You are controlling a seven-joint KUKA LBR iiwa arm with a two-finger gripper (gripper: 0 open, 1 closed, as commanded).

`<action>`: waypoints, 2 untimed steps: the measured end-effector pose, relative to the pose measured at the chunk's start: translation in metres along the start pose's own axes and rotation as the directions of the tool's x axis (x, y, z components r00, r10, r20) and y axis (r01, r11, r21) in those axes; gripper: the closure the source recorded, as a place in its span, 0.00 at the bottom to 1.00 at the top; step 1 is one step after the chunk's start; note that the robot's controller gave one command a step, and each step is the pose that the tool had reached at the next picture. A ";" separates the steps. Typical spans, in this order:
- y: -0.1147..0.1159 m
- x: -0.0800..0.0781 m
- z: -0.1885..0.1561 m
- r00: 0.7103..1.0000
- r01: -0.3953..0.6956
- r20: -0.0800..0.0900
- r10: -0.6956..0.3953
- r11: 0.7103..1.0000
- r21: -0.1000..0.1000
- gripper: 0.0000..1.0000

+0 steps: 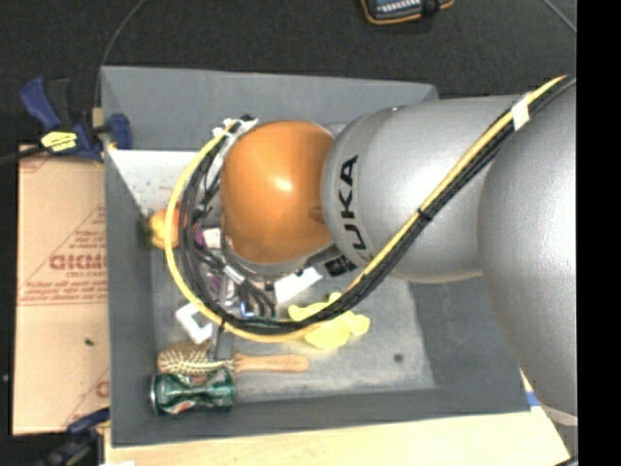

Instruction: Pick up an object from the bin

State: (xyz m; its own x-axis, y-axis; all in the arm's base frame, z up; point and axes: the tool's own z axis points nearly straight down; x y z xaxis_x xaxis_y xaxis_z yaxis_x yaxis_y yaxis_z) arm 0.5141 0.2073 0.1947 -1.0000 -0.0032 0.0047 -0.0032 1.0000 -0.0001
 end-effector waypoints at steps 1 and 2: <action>-0.001 -0.002 -0.003 1.000 -0.005 0.007 0.005 1.000 -0.001 0.00; -0.047 -0.093 0.120 0.995 0.101 0.012 -0.101 0.995 -0.001 0.00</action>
Offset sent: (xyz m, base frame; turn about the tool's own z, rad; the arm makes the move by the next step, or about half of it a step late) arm 0.0888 -0.0451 -0.1247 -0.1038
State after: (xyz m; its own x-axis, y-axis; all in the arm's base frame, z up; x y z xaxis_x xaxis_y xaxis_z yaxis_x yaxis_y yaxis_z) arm 0.6067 0.1604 0.0742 -0.9945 -0.1041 -0.0076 -0.1041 0.9946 0.0018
